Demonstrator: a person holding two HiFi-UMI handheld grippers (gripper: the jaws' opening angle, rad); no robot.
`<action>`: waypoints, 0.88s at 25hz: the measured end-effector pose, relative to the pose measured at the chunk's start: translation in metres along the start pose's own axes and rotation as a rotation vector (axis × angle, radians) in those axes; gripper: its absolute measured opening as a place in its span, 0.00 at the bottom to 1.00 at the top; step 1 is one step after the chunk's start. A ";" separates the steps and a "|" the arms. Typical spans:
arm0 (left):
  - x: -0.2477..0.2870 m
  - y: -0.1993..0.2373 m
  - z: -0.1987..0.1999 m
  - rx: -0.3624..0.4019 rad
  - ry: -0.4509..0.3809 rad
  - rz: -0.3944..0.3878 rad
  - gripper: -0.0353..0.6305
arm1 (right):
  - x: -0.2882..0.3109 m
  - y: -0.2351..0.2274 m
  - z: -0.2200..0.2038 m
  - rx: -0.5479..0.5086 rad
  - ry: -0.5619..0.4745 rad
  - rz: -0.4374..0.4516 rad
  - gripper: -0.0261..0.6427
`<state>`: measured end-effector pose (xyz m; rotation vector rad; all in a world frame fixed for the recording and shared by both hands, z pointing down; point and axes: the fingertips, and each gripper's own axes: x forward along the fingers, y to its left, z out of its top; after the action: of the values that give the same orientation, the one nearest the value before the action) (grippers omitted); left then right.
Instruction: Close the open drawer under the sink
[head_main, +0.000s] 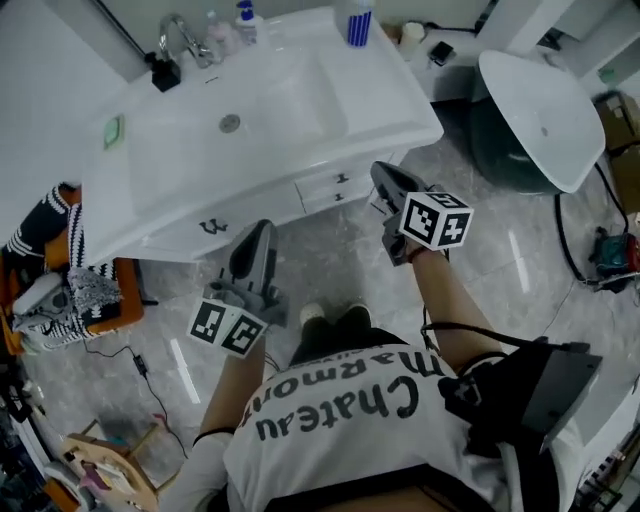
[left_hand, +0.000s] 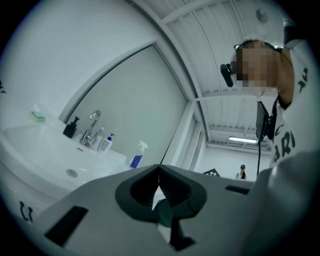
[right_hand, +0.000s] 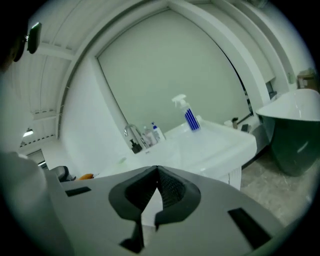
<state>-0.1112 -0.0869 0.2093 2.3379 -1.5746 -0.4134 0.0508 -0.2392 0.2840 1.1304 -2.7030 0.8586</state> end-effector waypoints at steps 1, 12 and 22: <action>0.001 -0.012 0.009 0.005 -0.008 -0.019 0.07 | -0.015 0.011 0.017 -0.014 -0.030 0.016 0.06; 0.001 -0.105 0.084 0.118 -0.028 -0.241 0.07 | -0.151 0.096 0.138 -0.304 -0.278 0.076 0.06; -0.017 -0.106 0.097 0.183 0.064 -0.236 0.07 | -0.180 0.097 0.114 -0.210 -0.228 0.057 0.06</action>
<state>-0.0653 -0.0408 0.0802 2.6608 -1.3635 -0.2498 0.1296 -0.1313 0.0922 1.1738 -2.9339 0.4604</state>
